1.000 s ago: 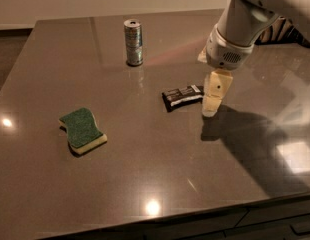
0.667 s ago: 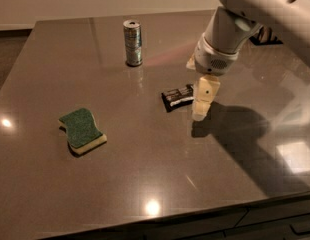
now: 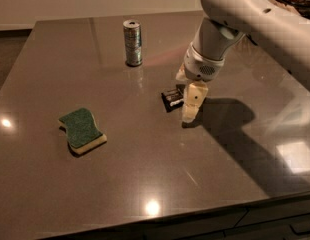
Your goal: Pick rxbar chocolate
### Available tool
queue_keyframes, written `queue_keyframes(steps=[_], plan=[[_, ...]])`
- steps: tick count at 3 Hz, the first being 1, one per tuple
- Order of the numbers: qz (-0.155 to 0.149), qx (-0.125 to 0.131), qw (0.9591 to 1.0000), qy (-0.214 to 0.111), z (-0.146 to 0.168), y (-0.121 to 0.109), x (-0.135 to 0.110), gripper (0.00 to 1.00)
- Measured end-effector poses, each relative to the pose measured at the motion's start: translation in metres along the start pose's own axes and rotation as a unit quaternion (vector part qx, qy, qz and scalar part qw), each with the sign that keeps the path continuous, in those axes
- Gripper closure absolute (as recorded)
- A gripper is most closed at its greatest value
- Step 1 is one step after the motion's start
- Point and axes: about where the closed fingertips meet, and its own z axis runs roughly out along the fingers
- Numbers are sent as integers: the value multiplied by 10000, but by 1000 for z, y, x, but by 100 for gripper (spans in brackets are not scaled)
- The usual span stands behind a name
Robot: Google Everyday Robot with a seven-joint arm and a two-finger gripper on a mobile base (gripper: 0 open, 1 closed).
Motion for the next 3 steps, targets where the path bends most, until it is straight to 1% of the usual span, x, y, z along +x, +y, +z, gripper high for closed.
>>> queue_keyframes(steps=[1, 3], plan=[[-92, -94, 9999, -60, 3, 0, -8, 39], [-157, -165, 9996, -174, -2, 4, -17, 84]])
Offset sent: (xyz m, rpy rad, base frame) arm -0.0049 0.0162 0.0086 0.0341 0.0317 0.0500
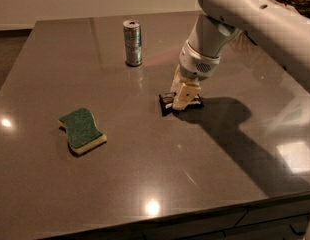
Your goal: Pick rxbar chocolate
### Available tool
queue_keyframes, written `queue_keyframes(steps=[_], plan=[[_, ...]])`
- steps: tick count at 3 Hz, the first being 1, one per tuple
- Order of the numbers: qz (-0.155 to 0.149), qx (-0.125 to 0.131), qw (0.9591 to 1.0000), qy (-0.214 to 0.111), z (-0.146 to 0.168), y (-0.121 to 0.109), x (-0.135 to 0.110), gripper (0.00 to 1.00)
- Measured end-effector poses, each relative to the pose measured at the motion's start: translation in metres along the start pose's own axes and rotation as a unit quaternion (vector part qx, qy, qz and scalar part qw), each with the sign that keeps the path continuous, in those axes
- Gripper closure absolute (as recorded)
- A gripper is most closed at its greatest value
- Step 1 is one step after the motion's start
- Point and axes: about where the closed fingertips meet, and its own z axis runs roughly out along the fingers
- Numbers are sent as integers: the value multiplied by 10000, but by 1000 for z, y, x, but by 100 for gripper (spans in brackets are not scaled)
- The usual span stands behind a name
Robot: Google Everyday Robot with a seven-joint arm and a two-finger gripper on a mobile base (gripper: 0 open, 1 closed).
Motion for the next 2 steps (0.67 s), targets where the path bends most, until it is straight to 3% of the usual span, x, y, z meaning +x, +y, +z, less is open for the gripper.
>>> queue_keyframes(steps=[1, 2], plan=[[-5, 27, 10000, -75, -13, 1, -8, 100], [-17, 37, 9998, -216, -34, 2, -20, 100]])
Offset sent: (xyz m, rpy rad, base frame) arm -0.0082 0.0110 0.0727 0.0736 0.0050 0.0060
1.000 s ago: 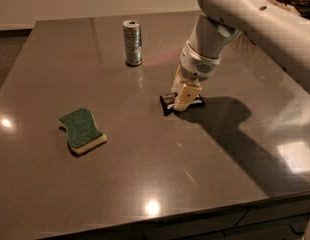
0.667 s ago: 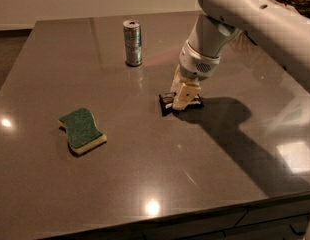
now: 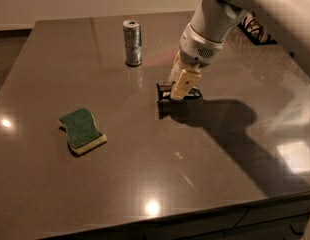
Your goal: Pick rxbar chocolate
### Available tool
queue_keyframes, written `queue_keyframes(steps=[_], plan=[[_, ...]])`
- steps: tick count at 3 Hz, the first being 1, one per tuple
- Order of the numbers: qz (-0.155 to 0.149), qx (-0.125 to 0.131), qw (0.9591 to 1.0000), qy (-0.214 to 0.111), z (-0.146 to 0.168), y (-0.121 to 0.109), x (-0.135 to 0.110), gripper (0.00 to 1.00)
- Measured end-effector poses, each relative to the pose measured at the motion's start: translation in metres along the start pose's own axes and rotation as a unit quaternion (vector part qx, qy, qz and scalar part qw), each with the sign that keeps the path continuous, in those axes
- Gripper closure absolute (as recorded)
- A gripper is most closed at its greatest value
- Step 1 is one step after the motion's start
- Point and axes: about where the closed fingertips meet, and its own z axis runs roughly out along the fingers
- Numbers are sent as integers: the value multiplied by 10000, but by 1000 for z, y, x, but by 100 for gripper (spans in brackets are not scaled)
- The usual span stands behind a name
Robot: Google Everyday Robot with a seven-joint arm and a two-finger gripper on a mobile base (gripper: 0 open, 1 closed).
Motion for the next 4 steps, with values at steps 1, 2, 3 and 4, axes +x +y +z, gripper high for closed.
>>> queue_keyframes(steps=[1, 2, 3, 4], plan=[[-145, 63, 9997, -162, -26, 1, -21, 100], [-275, 131, 9990, -312, -46, 2, -38, 100], [-304, 157, 9976, -604, -59, 4, -53, 100], [-304, 157, 9976, -604, -59, 4, -53, 100]])
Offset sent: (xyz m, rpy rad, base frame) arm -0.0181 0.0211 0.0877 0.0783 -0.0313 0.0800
